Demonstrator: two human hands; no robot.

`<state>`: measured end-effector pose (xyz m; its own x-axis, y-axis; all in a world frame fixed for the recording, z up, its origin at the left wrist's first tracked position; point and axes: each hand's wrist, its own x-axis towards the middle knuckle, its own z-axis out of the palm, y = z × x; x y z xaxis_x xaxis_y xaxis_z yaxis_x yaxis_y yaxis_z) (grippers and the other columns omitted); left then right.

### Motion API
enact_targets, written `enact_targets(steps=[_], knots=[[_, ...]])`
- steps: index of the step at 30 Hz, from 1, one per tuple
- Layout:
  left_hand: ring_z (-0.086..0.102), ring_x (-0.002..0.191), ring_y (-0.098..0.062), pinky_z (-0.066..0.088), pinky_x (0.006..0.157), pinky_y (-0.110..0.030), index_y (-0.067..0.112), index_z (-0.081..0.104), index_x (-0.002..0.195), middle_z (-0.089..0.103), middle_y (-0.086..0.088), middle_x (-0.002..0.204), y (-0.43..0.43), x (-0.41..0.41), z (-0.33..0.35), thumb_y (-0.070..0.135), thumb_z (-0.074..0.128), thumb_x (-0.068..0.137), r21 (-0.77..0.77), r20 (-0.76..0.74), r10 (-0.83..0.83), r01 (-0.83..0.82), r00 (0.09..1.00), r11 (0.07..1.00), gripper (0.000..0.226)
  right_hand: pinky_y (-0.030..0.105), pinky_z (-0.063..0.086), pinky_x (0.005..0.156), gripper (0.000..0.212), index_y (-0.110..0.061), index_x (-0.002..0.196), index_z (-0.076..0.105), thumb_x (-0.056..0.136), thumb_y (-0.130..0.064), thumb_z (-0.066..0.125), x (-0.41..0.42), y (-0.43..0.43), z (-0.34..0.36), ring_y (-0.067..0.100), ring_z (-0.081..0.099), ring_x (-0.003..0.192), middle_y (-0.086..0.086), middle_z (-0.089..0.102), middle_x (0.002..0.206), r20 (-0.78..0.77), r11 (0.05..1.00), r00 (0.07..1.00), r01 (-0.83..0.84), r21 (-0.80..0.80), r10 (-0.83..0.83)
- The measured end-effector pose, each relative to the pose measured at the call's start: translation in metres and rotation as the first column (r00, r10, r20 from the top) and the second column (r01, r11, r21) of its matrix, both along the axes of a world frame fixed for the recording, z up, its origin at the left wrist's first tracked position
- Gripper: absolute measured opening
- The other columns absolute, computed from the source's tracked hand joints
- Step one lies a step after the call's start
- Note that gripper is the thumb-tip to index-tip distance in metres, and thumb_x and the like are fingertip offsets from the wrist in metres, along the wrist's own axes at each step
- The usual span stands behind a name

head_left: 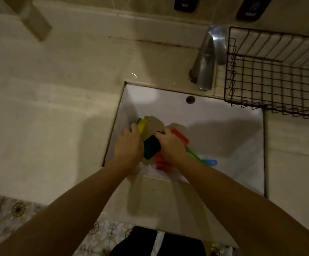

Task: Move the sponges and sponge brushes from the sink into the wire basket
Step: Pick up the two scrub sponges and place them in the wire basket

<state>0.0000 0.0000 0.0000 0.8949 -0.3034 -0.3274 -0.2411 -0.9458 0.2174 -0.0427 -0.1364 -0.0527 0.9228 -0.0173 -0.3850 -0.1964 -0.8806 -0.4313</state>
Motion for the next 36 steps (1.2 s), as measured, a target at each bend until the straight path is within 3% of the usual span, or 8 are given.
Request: enact_targets(steps=[7,11,17,21,24,27,31,36], knots=[[0.055,0.093,-0.037,0.04,0.062,-0.039,0.005,0.046,0.095,0.057,-0.02,0.102,0.002,0.008,-0.007,0.013,0.064,0.075,-0.069,-0.1,0.115,-0.122,0.988,0.99,0.028,0.036,0.041,0.055,0.033,-0.016,0.117,0.052,0.087,-0.024,0.063,0.011,0.005,-0.011,0.035,0.058,0.095,0.013,0.051,0.116,0.049,0.968,0.984,-0.157,-0.196,0.17],[0.044,0.101,-0.036,0.039,0.074,-0.037,0.01,0.047,0.101,0.049,-0.018,0.107,0.009,0.006,-0.003,0.022,0.068,0.063,-0.071,0.023,0.086,-0.084,0.996,0.994,0.045,0.038,0.042,0.063,0.04,-0.019,0.126,0.048,0.088,-0.024,0.061,0.014,0.007,0.008,0.035,0.055,0.104,0.012,0.046,0.125,0.018,0.973,0.993,-0.114,-0.203,0.121],[0.051,0.08,-0.024,0.045,0.061,-0.026,0.021,0.036,0.087,0.049,-0.01,0.1,0.025,-0.004,0.019,0.012,0.074,0.058,-0.388,0.024,-0.005,0.014,1.0,0.921,0.049,0.044,0.053,0.078,0.051,-0.023,0.131,0.043,0.084,-0.016,0.06,-0.011,0.014,0.046,0.031,0.052,0.108,0.009,0.047,0.129,0.144,0.985,0.988,-0.033,-0.167,0.058],[0.051,0.082,-0.02,0.049,0.065,-0.028,0.026,0.036,0.082,0.052,-0.004,0.096,0.04,-0.022,0.042,0.04,0.081,0.063,-0.463,0.05,-0.061,0.078,0.997,0.883,0.051,0.044,0.054,0.08,0.049,-0.023,0.13,0.044,0.084,-0.023,0.063,-0.037,0.016,0.069,0.029,0.053,0.106,0.008,0.052,0.125,0.168,0.975,0.985,-0.001,-0.22,0.038],[0.043,0.09,-0.021,0.045,0.072,-0.031,0.024,0.041,0.088,0.051,-0.005,0.101,0.049,-0.033,0.056,0.046,0.072,0.074,-0.457,0.108,-0.078,0.119,0.991,0.881,0.041,0.044,0.052,0.085,0.063,-0.023,0.128,0.045,0.073,-0.035,0.075,-0.057,0.009,0.085,0.028,0.051,0.107,0.007,0.053,0.123,0.108,0.974,0.994,0.046,-0.22,-0.023],[0.038,0.091,-0.023,0.036,0.073,-0.031,0.02,0.043,0.094,0.049,-0.005,0.101,0.055,-0.048,0.077,0.035,0.068,0.074,-0.425,0.166,-0.124,0.184,0.978,0.886,0.036,0.042,0.051,0.079,0.067,-0.021,0.132,0.042,0.074,-0.029,0.075,-0.087,-0.004,0.112,0.031,0.05,0.111,0.009,0.047,0.131,0.08,0.954,0.991,0.129,-0.272,-0.111],[0.037,0.09,-0.02,0.042,0.073,-0.033,0.02,0.043,0.097,0.052,-0.004,0.1,0.044,-0.061,0.099,0.03,0.068,0.067,-0.391,0.204,-0.183,0.251,0.962,0.885,0.04,0.036,0.043,0.066,0.057,-0.018,0.13,0.045,0.078,-0.018,0.068,-0.124,-0.026,0.146,0.031,0.054,0.1,0.009,0.045,0.129,0.106,0.912,0.973,0.229,-0.34,-0.205],[0.042,0.094,-0.022,0.049,0.078,-0.039,0.023,0.043,0.097,0.055,-0.003,0.104,0.014,-0.07,0.125,0.033,0.067,0.064,-0.36,0.27,-0.297,0.382,0.916,0.851,0.042,0.039,0.049,0.066,0.06,-0.019,0.129,0.042,0.076,-0.02,0.069,-0.157,-0.051,0.186,0.033,0.058,0.096,0.01,0.047,0.123,0.173,0.856,0.939,0.341,-0.389,-0.296]])
